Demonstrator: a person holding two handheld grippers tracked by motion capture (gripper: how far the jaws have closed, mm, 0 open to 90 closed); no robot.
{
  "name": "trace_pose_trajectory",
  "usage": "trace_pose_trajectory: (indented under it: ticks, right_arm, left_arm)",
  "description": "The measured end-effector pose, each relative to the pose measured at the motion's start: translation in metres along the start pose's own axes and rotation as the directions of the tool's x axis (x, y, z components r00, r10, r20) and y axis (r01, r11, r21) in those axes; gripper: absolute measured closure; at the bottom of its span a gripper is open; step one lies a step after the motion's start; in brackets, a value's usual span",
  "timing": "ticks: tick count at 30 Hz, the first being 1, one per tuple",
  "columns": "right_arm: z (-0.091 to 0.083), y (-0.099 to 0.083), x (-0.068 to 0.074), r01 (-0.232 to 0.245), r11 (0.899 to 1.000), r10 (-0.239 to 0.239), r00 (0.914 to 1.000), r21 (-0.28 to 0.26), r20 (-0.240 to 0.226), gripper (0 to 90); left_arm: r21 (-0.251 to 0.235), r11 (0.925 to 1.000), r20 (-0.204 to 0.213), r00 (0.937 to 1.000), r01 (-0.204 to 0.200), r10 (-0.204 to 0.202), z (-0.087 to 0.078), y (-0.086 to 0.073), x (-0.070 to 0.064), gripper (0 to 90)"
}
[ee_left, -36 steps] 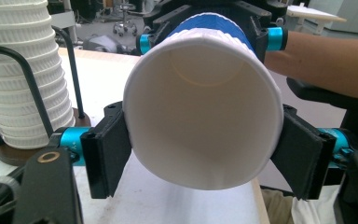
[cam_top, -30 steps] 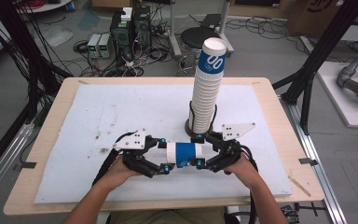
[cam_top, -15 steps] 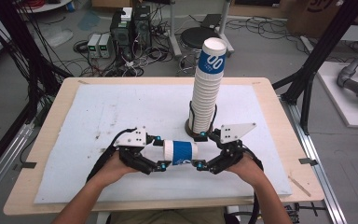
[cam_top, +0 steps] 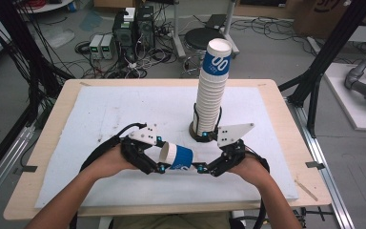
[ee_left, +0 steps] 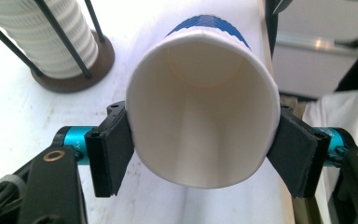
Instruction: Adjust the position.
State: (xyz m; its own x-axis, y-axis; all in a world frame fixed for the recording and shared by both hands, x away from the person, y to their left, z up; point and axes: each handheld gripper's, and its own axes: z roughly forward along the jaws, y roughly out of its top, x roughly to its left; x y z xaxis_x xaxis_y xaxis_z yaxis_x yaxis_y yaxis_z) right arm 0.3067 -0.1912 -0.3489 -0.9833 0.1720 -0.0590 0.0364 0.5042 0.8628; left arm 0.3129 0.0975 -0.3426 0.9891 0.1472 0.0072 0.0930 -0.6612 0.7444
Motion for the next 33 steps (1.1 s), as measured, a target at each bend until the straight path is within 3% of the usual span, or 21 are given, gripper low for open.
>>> trace_pose_trajectory:
  ticks: [6,10,15,20,25,29,32,33]
  right_arm:
    - [0.015,0.008,0.003,0.053,0.995,-0.052,0.9986,0.09,-0.012,17.9]
    - [0.027,0.01,0.004,0.083,0.984,-0.081,0.9965,0.155,-0.022,17.9]
    - [0.037,0.011,0.006,0.106,0.974,-0.1,0.9942,0.199,-0.04,18.0]
    - [0.045,0.012,0.009,0.123,0.965,-0.112,0.9919,0.233,-0.06,18.1]
    - [0.055,0.011,0.01,0.148,0.947,-0.128,0.9879,0.284,-0.087,25.2]
    - [0.059,0.01,0.011,0.143,0.941,-0.119,0.9883,0.307,-0.096,27.6]
    - [0.059,0.009,0.011,0.13,0.939,-0.107,0.9904,0.319,-0.087,28.3]
    - [0.058,0.007,0.01,0.116,0.943,-0.095,0.9921,0.31,-0.083,28.3]
  left_arm:
    - [0.107,0.994,0.009,0.9998,-0.02,0.019,0.002,0.018,0.0,28.4]
    - [0.142,0.9898,0.018,0.9998,-0.014,0.012,0.004,0.028,-0.001,28.4]
    - [0.225,0.9743,0.042,0.9991,-0.013,0.003,0.009,0.037,-0.001,28.2]
    - [0.265,0.9642,0.042,0.9991,-0.003,-0.009,0.015,0.041,-0.002,28.3]
    - [0.319,0.9477,0.048,0.9987,-0.002,-0.014,0.02,0.048,-0.005,28.2]
    - [0.351,0.9364,0.045,0.9987,0.007,-0.025,0.024,0.05,-0.005,27.3]
    - [0.321,0.9469,0.033,0.9988,0.024,-0.036,0.025,0.047,-0.004,24.8]
    - [0.303,0.9526,0.029,0.9987,0.031,-0.042,0.025,0.046,-0.004,22.7]
